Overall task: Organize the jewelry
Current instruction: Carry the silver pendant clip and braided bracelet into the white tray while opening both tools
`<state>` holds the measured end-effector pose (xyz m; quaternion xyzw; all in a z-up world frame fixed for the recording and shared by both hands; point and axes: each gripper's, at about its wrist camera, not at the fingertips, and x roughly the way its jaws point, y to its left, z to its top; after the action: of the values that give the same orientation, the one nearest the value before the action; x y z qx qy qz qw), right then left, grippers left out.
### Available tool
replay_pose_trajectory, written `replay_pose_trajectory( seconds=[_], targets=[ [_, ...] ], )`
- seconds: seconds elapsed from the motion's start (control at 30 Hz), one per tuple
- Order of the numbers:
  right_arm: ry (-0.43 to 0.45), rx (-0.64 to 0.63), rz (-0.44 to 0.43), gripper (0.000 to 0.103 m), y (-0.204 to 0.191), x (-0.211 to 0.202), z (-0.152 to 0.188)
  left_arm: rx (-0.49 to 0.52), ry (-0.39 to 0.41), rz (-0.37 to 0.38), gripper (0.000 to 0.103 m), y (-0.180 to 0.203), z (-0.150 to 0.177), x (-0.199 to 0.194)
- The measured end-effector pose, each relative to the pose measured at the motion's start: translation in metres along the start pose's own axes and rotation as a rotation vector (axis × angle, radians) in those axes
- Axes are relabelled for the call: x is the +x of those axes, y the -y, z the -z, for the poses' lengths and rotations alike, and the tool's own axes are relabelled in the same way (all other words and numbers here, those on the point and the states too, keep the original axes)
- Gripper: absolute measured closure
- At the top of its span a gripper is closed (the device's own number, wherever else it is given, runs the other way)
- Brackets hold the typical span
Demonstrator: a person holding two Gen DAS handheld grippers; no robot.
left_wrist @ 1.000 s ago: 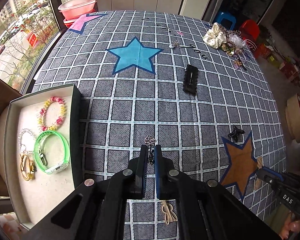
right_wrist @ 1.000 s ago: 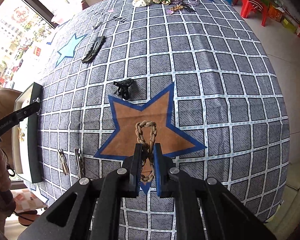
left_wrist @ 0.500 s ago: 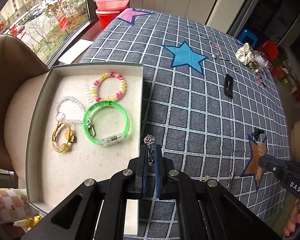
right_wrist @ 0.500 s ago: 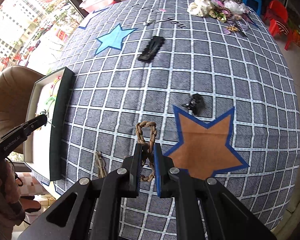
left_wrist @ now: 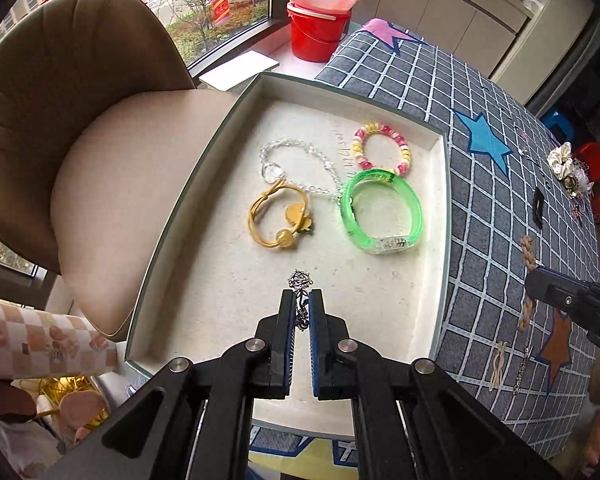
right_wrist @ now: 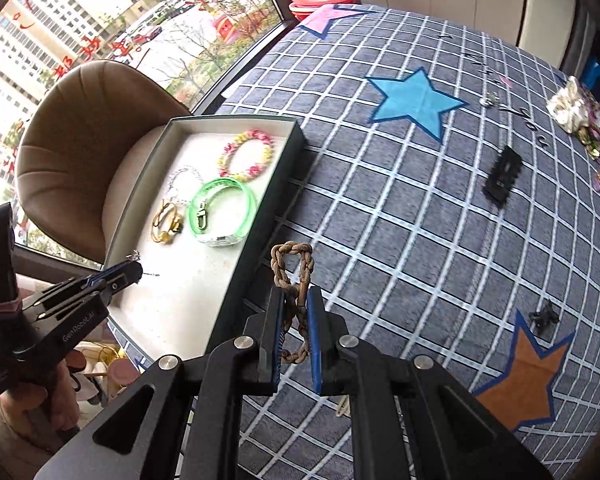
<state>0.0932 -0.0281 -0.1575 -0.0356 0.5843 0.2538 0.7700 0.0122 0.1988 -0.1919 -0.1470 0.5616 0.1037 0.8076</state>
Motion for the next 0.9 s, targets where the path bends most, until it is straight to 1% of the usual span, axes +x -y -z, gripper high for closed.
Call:
replay_pose_trajectory(
  seconds=[0.2,0.4,0.57,0.63,0.77,0.9],
  targets=[
    [-0.054,-0.079,-0.071,0.091,-0.046,0.033,-0.012,-0.049,-0.02,-0.04,0.089,-0.028,0.006,0.016],
    [-0.132,-0.13,-0.11,0.091,-0.077,0.07,-0.013,-0.062,-0.04,-0.041,0.089,-0.039,0.005,0.034],
    [-0.191,-0.133,-0.123,0.091,-0.087,0.096,-0.011,-0.052,-0.051,-0.049,0.089,-0.039,0.0,0.049],
    [-0.204,-0.139,-0.113,0.091,-0.089,0.105,-0.013,-0.054,-0.045,-0.05,0.089,-0.039,-0.003,0.053],
    [-0.212,-0.144,-0.085,0.091,-0.089,0.117,-0.019,-0.04,-0.029,-0.064,0.089,-0.035,-0.013,0.056],
    [-0.2,-0.132,-0.063,0.091,-0.084,0.119,-0.026,-0.036,-0.019,-0.065,0.089,-0.031,-0.025,0.06]
  ],
)
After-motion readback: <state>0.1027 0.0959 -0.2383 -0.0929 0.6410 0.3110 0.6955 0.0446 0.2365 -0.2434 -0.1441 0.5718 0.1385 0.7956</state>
